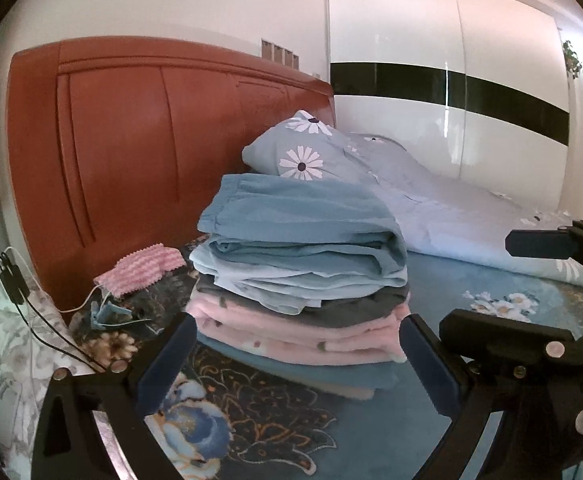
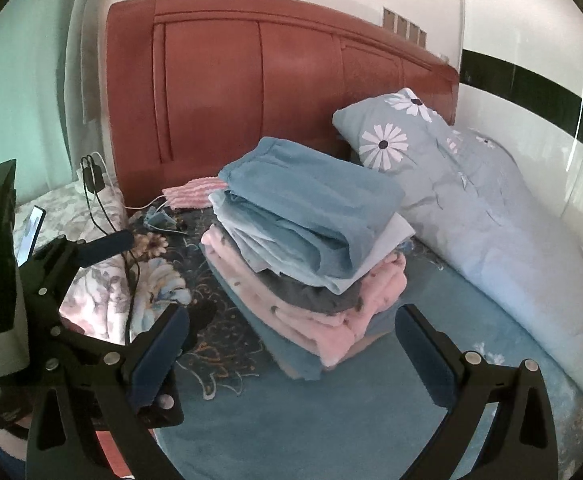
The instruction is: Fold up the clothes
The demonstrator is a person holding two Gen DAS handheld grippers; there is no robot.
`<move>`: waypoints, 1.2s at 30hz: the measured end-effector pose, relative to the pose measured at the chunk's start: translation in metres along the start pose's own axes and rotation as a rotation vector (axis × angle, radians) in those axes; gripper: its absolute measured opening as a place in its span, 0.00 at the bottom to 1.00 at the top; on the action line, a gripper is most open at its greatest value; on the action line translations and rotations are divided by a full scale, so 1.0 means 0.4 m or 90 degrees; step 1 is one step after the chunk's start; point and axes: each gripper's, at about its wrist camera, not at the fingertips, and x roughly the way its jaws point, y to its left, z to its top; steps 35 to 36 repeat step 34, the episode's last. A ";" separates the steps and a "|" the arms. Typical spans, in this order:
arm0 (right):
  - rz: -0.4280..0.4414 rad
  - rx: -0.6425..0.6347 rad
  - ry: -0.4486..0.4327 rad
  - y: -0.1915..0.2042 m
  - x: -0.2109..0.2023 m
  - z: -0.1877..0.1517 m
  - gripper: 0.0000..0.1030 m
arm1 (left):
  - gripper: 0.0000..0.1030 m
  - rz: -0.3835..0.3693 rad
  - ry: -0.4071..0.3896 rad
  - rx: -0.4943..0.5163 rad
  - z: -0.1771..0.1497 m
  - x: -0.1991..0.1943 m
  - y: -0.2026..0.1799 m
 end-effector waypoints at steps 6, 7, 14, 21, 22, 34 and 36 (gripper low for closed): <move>0.013 0.002 0.001 -0.002 -0.004 0.004 1.00 | 1.00 -0.002 -0.002 -0.007 0.001 -0.002 0.003; 0.011 0.001 0.000 -0.001 -0.004 0.005 1.00 | 1.00 -0.004 -0.002 -0.009 0.001 -0.003 0.004; 0.014 0.012 0.000 -0.008 -0.010 0.008 1.00 | 1.00 -0.006 -0.006 -0.027 0.006 -0.009 0.017; 0.015 0.016 0.003 -0.009 -0.009 0.013 1.00 | 1.00 0.004 -0.019 -0.021 0.010 -0.019 0.020; 0.015 0.017 0.003 -0.009 -0.008 0.013 1.00 | 1.00 0.005 -0.020 -0.019 0.011 -0.020 0.019; 0.016 0.023 0.006 -0.011 -0.009 0.012 1.00 | 1.00 0.004 -0.020 -0.027 0.012 -0.024 0.022; 0.016 0.023 0.006 -0.011 -0.009 0.012 1.00 | 1.00 0.004 -0.020 -0.027 0.012 -0.024 0.022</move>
